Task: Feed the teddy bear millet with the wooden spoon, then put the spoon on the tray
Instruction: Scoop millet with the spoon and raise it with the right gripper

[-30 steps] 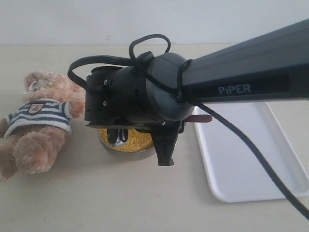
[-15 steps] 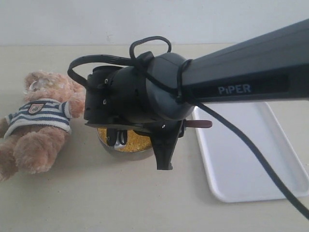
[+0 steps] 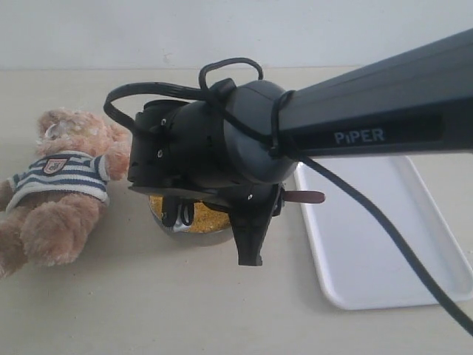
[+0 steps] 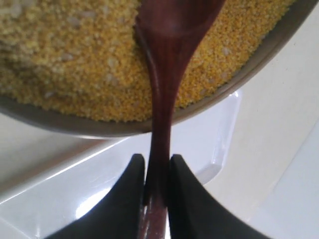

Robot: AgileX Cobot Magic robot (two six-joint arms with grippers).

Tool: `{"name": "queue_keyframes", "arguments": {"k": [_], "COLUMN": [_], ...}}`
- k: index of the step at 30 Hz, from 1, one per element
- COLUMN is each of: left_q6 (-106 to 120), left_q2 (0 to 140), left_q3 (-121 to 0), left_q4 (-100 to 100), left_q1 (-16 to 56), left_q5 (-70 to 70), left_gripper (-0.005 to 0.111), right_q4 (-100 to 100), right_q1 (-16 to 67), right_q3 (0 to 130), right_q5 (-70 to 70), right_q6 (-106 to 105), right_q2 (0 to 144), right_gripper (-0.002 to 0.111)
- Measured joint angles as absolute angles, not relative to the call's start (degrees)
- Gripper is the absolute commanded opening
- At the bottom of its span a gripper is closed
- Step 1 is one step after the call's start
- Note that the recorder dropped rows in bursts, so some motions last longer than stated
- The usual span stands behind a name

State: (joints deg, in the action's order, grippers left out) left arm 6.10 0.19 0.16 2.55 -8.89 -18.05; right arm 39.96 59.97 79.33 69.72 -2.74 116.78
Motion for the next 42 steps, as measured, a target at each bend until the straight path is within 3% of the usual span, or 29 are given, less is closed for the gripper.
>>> {"name": "queue_keyframes", "arguments": {"k": [42], "left_q6": [6.1], "left_q2": [0.2], "left_q3": [0.2], "left_q4": [2.5], "left_q1": [-8.9], "left_q5": [-18.1], "left_gripper": [0.004], "right_q4": [33.3], "right_q1": [56.6], "right_q3": [83.3], "right_q5": [69.8], "right_q6": [-0.4], "right_q2": [116.8], "right_gripper": [0.0]}}
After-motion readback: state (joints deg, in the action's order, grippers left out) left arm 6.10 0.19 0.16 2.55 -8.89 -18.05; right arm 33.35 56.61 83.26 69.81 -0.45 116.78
